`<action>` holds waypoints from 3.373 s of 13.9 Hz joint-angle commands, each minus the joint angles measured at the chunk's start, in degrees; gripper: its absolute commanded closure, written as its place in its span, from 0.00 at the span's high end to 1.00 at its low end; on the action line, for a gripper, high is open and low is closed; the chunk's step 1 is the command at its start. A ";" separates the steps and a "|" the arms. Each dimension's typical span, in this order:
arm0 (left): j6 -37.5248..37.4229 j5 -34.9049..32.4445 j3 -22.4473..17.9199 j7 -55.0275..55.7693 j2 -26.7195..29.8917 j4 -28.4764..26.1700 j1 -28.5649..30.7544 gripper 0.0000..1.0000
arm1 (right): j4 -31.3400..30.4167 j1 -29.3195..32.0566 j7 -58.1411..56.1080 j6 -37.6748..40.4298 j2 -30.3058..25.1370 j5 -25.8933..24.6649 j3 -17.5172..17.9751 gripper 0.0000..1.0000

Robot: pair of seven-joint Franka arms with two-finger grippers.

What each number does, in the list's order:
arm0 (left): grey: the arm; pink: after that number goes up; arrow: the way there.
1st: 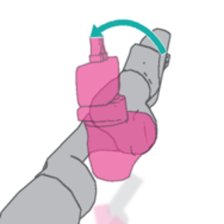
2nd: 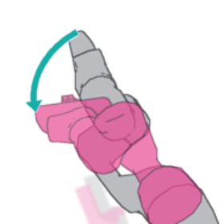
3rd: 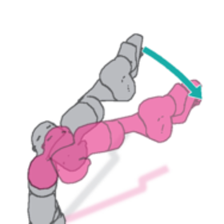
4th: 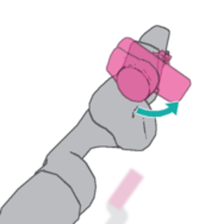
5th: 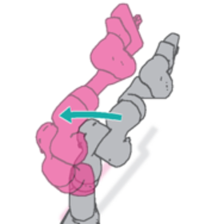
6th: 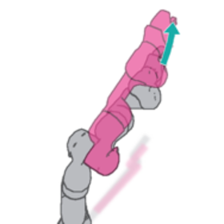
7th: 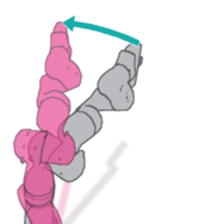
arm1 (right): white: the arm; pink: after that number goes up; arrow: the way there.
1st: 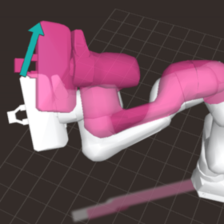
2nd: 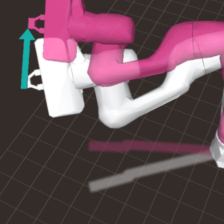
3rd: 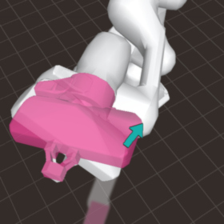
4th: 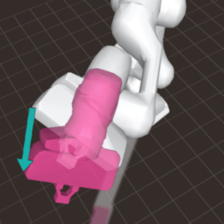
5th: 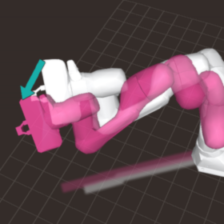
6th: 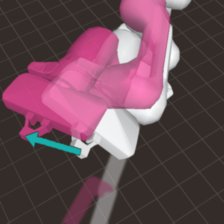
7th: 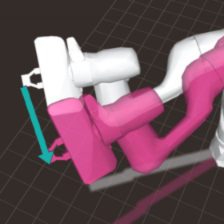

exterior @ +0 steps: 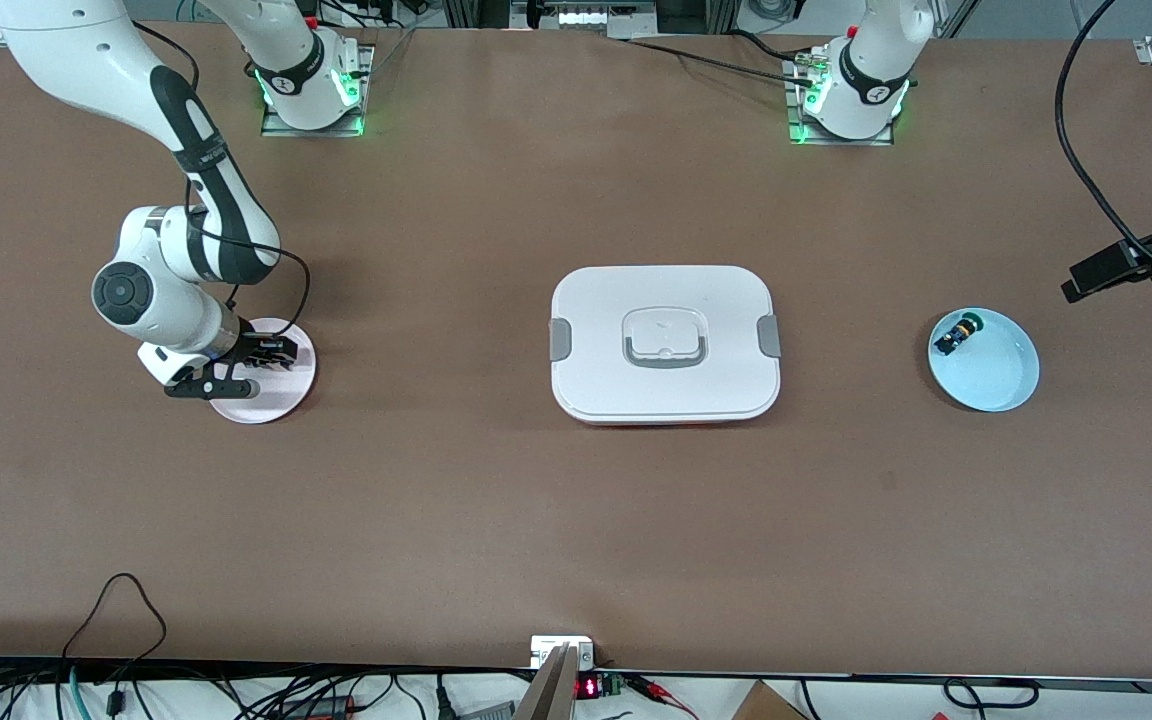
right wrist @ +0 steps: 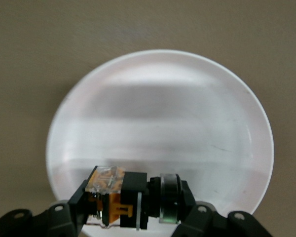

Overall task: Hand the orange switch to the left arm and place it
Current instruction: 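Close the right gripper on the black-orange switch and lift it, then carry the switch over the box while the left gripper reaches toward it, then grasp the switch with the left gripper beside the right gripper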

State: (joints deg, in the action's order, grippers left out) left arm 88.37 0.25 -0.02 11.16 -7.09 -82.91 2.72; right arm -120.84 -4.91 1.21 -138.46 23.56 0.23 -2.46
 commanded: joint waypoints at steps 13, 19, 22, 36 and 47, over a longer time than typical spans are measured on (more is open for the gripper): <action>-8.56 18.70 -4.46 -9.31 0.85 -1.90 0.89 1.00 | 20.99 -5.20 -22.96 17.79 -8.62 17.56 7.12 0.01; -12.78 40.03 -8.06 -11.23 -0.56 -8.31 2.82 1.00 | 21.17 -5.55 -56.94 17.70 -9.50 39.53 8.09 0.01; -12.96 50.42 -8.95 -13.62 -1.35 -12.88 3.26 1.00 | 21.17 -7.48 -74.19 17.79 -9.06 51.94 8.26 0.01; -1.04 96.06 4.30 -26.80 -4.88 -28.54 -0.34 1.00 | 38.22 -23.03 -95.60 12.71 1.92 86.52 8.18 0.01; 18.41 101.52 18.20 -25.92 -1.79 -30.12 -0.87 1.00 | 42.00 -26.12 -96.92 11.02 5.80 92.14 8.09 0.01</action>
State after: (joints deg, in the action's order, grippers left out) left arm 104.95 99.43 17.22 -14.73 -10.25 -111.53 2.02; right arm -80.75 -30.36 -94.87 -127.13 28.42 89.83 6.11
